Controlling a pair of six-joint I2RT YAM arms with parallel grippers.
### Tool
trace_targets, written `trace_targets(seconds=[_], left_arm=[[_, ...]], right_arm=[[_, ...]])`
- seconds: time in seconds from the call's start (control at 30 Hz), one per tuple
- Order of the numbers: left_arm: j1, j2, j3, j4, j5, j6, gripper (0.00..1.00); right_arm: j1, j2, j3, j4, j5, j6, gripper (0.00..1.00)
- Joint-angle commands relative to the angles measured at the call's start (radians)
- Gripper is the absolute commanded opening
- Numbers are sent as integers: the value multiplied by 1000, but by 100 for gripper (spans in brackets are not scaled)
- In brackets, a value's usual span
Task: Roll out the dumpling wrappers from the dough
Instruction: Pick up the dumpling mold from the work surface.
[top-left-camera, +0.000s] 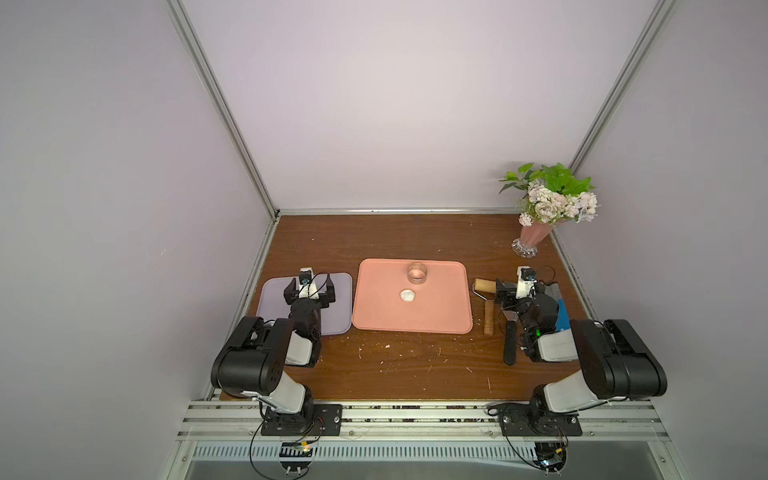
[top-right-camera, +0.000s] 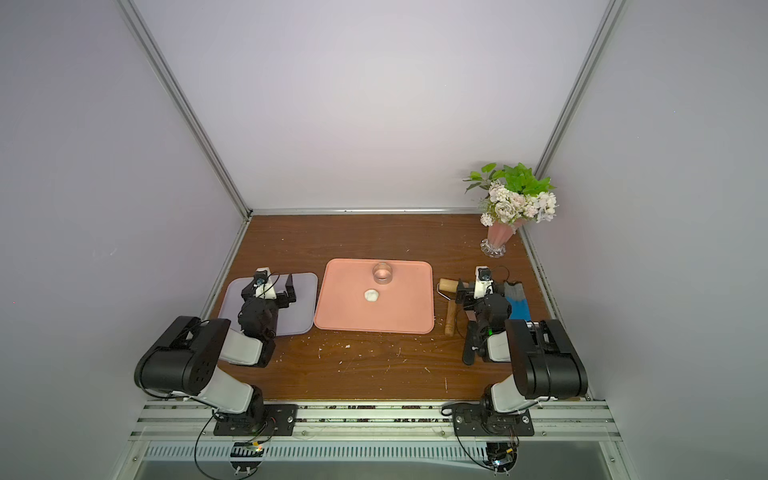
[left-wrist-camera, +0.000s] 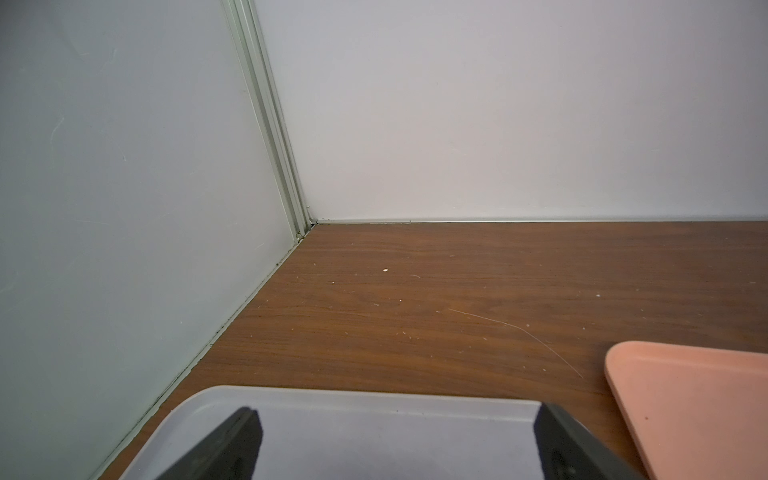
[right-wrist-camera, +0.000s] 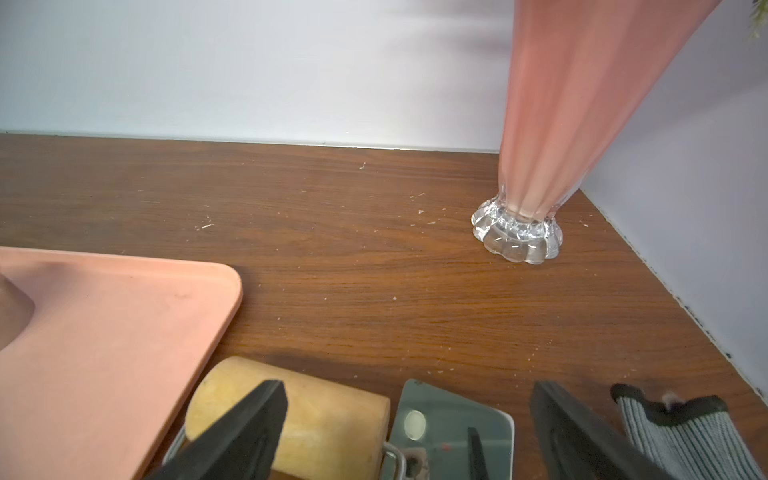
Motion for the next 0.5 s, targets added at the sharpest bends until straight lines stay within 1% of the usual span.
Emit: trace_targets(seconds=[0.0, 0.47], left_arm=[[-6, 6, 3, 18, 16, 8, 99], [-1, 4, 9, 6, 19, 1, 99]], right_arm=[[8, -1, 21, 46, -7, -15, 100], [7, 0, 23, 43, -8, -12, 100]])
